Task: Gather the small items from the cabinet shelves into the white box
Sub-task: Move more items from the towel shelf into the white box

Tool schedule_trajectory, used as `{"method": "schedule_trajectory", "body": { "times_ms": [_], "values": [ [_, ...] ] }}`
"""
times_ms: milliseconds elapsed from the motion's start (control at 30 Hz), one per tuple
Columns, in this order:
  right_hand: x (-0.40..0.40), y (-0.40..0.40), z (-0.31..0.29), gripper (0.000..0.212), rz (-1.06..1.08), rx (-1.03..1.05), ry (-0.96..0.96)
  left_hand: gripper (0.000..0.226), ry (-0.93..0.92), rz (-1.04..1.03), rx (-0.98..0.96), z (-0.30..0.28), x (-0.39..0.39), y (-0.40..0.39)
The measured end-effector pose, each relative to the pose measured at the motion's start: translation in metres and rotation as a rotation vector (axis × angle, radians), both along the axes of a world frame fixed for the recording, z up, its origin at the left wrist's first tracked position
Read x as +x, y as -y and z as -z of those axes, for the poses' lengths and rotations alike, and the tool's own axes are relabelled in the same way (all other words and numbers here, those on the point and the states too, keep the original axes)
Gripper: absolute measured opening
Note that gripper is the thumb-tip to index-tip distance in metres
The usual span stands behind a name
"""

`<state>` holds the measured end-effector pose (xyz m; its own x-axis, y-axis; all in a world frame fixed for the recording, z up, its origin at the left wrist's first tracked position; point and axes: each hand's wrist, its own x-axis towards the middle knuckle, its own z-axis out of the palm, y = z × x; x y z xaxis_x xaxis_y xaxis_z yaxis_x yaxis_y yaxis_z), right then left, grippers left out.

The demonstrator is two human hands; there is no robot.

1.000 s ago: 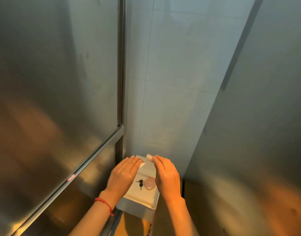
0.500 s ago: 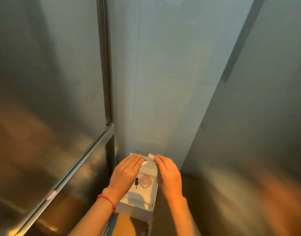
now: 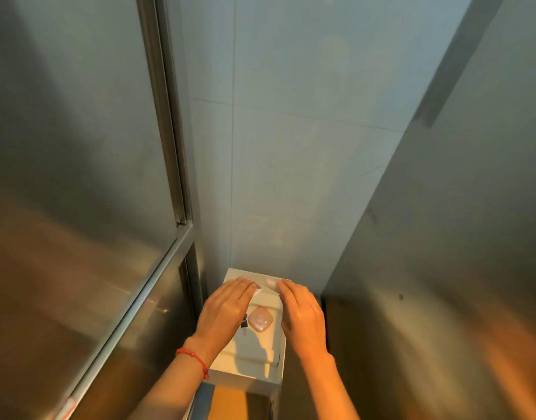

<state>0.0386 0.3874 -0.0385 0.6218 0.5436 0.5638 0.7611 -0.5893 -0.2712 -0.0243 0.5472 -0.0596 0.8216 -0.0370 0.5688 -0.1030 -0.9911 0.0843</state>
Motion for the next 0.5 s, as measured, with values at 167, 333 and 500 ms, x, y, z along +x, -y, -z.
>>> {"method": "schedule_trajectory", "body": {
  "times_ms": [167, 333, 500],
  "values": [
    [0.011, -0.014, 0.019, 0.058, -0.012, -0.034, -0.022, 0.06, -0.024, 0.006, -0.002, 0.017, 0.01, -0.013],
    [0.029, -0.022, 0.048, 0.057, -0.048, -0.051, -0.055, 0.063, -0.063, -0.014, 0.009, 0.037, 0.022, -0.021],
    [0.044, -0.029, 0.078, 0.056, -0.054, -0.065, -0.091, 0.031, 0.019, -0.006, 0.027, 0.07, 0.031, -0.028]
  ]
}}
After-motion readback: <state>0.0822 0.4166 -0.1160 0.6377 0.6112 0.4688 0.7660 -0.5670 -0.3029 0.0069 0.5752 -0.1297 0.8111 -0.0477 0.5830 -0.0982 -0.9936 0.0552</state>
